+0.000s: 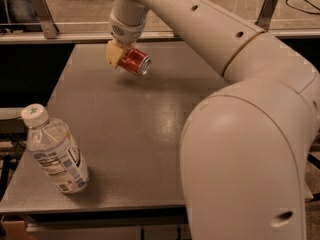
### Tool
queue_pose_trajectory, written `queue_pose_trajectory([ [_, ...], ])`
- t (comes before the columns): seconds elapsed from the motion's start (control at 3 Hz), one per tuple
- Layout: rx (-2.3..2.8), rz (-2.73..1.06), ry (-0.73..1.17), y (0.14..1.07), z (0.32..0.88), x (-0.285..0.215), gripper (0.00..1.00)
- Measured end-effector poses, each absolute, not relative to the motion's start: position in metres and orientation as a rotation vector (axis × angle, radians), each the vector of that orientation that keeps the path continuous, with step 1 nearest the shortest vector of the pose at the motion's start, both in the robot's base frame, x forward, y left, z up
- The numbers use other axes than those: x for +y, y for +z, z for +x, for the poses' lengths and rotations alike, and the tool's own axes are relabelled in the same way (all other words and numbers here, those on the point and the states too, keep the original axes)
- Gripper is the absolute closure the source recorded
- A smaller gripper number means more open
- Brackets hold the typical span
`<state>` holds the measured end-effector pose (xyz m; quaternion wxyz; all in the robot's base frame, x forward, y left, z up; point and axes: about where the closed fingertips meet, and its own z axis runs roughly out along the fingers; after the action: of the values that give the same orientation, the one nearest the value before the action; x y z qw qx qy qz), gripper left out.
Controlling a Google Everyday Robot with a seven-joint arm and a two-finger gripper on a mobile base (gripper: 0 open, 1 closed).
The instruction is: Place coke can upright
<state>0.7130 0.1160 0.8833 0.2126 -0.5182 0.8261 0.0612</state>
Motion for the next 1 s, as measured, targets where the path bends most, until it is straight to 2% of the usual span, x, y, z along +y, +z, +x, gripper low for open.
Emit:
queue_pose_trajectory([
  [0.33, 2.153, -1.436, 0.284, 0.917, 0.705, 0.096, 1.00],
  [1.0, 1.829, -1.382, 0.591, 0.957, 0.692, 0.040, 1.00],
])
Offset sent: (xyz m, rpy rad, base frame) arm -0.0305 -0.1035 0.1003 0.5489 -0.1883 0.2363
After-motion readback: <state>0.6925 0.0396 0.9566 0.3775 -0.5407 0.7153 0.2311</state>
